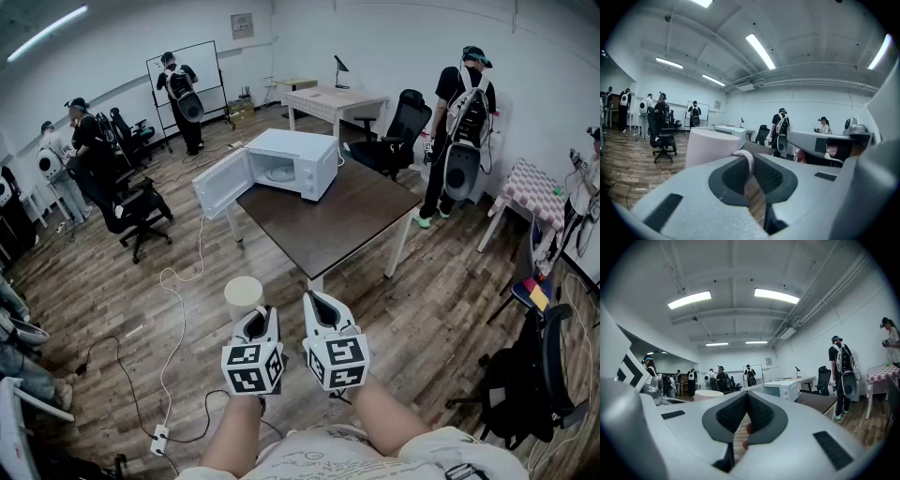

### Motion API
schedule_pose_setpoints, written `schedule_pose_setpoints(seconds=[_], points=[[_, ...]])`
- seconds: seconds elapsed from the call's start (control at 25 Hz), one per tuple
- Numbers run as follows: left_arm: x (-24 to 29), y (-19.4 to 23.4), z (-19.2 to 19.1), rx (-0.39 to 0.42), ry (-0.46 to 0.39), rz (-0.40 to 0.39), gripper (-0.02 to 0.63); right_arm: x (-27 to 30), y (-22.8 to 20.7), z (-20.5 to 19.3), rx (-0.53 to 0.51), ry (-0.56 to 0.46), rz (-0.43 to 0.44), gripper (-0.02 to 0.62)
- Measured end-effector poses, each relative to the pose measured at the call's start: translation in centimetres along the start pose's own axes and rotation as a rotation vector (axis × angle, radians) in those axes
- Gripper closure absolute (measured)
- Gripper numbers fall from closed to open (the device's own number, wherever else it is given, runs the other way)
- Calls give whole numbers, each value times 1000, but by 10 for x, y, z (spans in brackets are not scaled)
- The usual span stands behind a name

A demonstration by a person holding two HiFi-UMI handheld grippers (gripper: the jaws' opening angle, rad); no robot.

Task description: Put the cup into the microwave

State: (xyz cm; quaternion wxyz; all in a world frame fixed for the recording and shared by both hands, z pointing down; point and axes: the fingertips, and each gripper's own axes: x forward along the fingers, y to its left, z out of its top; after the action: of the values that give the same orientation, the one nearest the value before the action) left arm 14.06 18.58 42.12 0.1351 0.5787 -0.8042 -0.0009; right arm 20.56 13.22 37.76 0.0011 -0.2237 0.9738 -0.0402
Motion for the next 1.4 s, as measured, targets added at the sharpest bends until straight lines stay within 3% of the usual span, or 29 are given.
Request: schedule_pose_setpoints(seconds=[0.6,1.4], points=[[-10,22,1,-7,-17,-11,569,14,28,-2,20,-17,28,583],[-2,75,-2,-3,-13,-80,569,59,66,-17,-14,-21,-51,583]])
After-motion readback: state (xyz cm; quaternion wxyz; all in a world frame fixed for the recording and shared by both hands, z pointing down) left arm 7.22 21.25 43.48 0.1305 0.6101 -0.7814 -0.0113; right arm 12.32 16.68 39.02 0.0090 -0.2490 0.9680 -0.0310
